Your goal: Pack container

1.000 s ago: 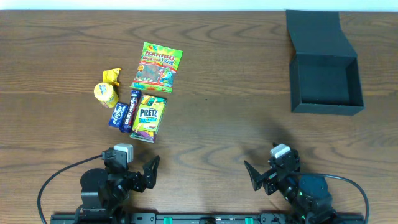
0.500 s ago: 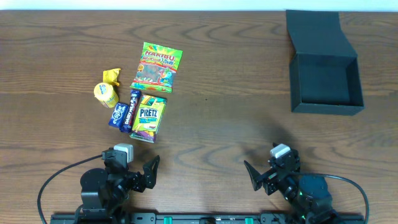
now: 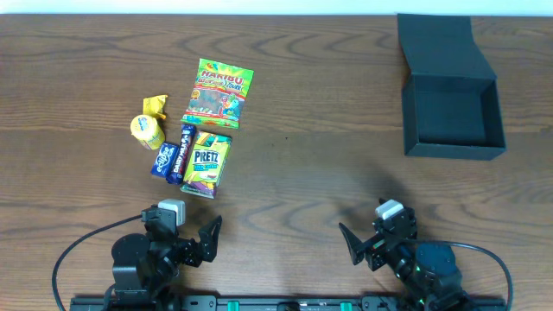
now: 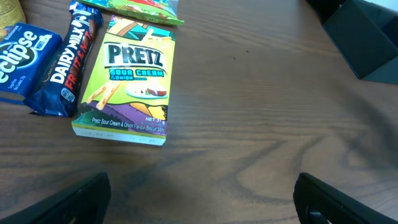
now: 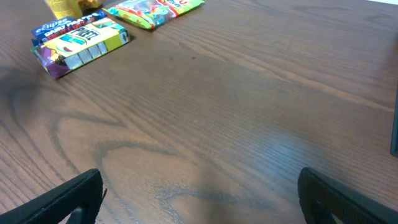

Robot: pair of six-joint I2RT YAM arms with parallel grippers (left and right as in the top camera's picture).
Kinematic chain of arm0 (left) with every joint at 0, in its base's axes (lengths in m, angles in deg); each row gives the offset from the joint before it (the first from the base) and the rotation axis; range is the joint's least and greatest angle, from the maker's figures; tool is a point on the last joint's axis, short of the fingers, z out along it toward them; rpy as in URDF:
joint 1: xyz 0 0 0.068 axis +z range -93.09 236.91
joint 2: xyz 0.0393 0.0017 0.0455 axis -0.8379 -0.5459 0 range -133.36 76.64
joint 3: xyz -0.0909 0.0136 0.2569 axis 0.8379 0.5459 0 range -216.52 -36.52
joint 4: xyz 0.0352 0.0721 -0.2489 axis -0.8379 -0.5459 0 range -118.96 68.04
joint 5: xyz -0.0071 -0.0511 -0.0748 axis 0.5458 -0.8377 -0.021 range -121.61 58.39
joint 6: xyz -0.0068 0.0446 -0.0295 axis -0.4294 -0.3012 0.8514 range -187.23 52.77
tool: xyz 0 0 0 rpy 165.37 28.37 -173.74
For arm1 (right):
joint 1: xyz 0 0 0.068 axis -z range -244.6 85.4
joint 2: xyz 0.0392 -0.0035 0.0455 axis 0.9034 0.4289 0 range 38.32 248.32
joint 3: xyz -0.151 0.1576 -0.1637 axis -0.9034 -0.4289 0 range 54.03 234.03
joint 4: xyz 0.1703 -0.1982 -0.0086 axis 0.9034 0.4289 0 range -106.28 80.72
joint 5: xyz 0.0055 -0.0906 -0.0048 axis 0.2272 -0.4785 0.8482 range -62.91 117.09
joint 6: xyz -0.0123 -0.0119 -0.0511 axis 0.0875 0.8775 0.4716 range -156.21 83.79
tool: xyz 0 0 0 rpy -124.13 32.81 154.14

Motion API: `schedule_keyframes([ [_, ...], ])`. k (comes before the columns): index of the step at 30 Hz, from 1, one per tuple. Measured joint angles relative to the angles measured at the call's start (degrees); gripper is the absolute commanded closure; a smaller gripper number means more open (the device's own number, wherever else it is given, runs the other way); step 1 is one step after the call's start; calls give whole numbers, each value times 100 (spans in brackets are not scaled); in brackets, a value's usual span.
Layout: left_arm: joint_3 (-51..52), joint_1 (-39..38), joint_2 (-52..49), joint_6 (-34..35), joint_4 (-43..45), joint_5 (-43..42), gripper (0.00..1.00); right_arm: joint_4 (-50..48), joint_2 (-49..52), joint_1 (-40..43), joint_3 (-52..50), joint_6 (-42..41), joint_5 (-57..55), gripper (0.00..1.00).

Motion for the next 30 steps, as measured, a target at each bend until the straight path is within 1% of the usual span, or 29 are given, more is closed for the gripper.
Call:
schedule_keyframes([
  [18, 0, 0, 0, 2, 0, 0, 5, -7, 0, 0, 0, 0, 2, 1],
  [20, 0, 0, 0, 2, 0, 0, 5, -168, 0, 0, -7, -2, 2, 1],
  [22, 0, 0, 0, 2, -2, -2, 5, -570, 2, 0, -24, -46, 35, 1],
  [24, 0, 0, 0, 0, -2, 0, 5, -1128, 0, 0, -28, -247, 164, 1],
  [25, 0, 0, 0, 2, -2, -2, 5, -1484, 0, 0, -33, -525, 282, 1],
  [27, 0, 0, 0, 2, -2, 0, 5, -1834, -15, 0, -26, -1189, 531, 1],
  [30, 0, 0, 0, 0, -2, 0, 5, -1803, -15, 0, -28, -2103, 815, 1],
])
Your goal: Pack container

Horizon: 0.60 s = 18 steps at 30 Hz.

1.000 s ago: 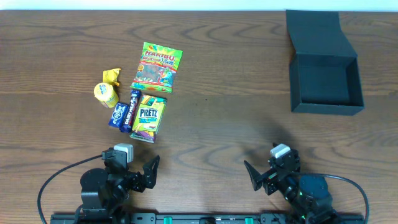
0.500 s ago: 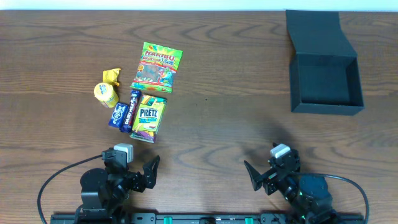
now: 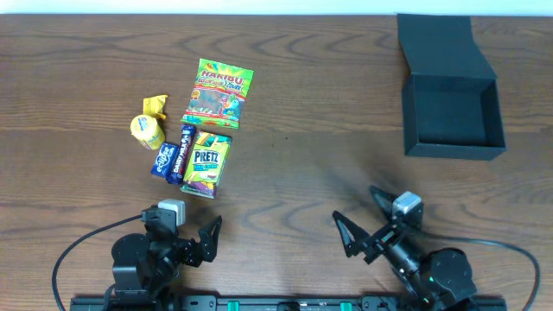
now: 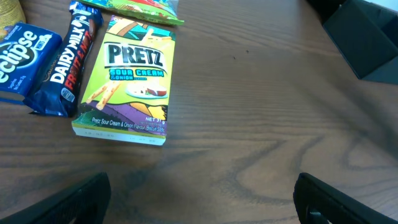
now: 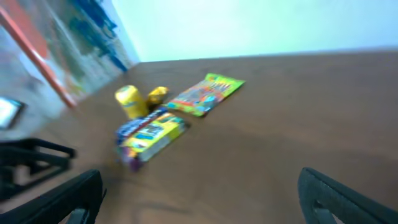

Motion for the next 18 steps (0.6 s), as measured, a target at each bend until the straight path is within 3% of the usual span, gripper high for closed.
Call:
schedule_keyframes([
  [6, 0, 0, 0, 2, 0, 0, 5, -577, 4, 0, -4, -1237, 387, 1],
  [10, 0, 0, 0, 2, 2, 0, 5, -1200, 0, 0, -4, -1484, 308, 1],
  [18, 0, 0, 0, 2, 2, -2, 5, -1172, 640, 382, 232, -1436, -400, 1],
])
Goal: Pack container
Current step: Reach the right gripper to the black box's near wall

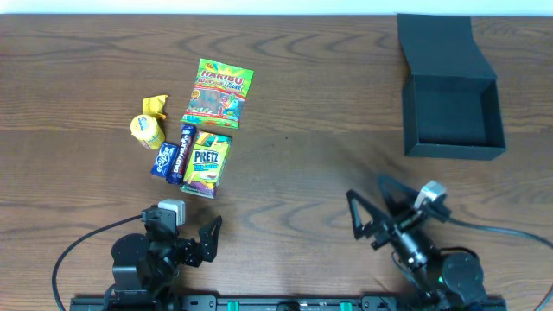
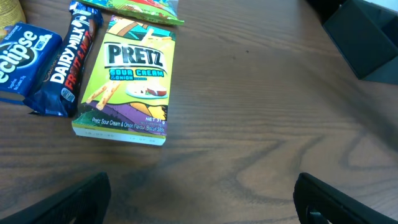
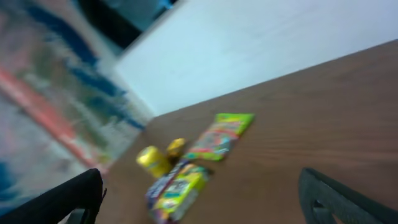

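An open black box (image 1: 455,115) with its lid folded back stands at the table's far right. Snacks lie at the left: a Haribo bag (image 1: 218,92), a Pretz box (image 1: 206,162) (image 2: 129,81), a Dairy Milk bar (image 2: 69,62), an Eclipse pack (image 2: 22,55), a yellow can (image 1: 148,131) and a yellow wrapper (image 1: 155,106). My left gripper (image 1: 200,241) rests open at the front edge, short of the Pretz box. My right gripper (image 1: 373,216) is open and empty at the front right, raised and facing left toward the snacks (image 3: 180,186).
Bare wooden table (image 1: 320,164) lies between the snacks and the box. A cable (image 1: 510,233) runs from the right arm to the front right. A white wall (image 3: 261,43) shows beyond the table's far edge in the blurred right wrist view.
My right gripper has shifted a little right and away from the front edge, its camera tilted higher. The left arm and all objects are unmoved.
Both grippers rested open at the front edge, the right one looking low across the table. Then the right arm had lifted and turned left toward the snacks. Now it is farther up and right, still open and empty.
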Robot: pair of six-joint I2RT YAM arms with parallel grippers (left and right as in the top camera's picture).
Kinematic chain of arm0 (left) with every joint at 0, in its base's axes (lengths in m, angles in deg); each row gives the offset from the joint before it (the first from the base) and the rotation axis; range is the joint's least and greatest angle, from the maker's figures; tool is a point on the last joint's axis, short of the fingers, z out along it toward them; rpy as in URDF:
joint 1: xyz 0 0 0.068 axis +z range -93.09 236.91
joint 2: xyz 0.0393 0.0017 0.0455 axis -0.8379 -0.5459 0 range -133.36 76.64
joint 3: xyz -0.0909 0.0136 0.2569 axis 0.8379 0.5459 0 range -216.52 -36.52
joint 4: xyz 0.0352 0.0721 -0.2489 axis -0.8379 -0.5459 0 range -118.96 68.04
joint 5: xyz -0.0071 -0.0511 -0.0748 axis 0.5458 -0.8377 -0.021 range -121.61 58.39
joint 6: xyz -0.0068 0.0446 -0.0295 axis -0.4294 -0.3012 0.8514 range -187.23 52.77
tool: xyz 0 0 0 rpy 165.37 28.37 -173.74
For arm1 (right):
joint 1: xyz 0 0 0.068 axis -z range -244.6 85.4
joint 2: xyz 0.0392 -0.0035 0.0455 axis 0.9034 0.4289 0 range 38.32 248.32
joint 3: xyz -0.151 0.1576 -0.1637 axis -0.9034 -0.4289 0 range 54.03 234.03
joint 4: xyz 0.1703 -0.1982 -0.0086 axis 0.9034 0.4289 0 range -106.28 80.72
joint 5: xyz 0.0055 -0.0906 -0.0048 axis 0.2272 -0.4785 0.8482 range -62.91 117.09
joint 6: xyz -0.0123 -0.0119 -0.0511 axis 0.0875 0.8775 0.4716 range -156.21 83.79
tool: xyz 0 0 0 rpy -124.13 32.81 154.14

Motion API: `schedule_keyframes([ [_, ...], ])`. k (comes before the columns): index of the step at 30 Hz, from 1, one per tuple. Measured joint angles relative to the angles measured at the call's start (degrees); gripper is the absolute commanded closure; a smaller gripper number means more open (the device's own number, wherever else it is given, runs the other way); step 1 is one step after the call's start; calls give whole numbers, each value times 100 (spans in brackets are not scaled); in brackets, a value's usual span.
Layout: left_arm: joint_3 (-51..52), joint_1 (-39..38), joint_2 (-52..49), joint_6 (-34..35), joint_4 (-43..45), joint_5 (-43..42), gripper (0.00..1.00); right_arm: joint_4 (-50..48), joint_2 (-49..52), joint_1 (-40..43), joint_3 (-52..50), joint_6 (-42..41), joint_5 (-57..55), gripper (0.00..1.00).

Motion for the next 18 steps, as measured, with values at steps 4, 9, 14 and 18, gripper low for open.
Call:
schedule_keyframes([
  [4, 0, 0, 0, 0, -2, 2, 5, -7, 922, 501, 535, 369, -122, 1],
  [9, 0, 0, 0, 0, -2, 0, 5, 87, 2422, 1224, 1414, 1126, -188, 1],
  [14, 0, 0, 0, -2, 0, 0, 5, 588, 4223, 1805, 2568, 2050, -223, 1],
  [18, 0, 0, 0, 0, 0, 2, 5, 922, 5320, 2017, 3309, 2538, -435, 1],
])
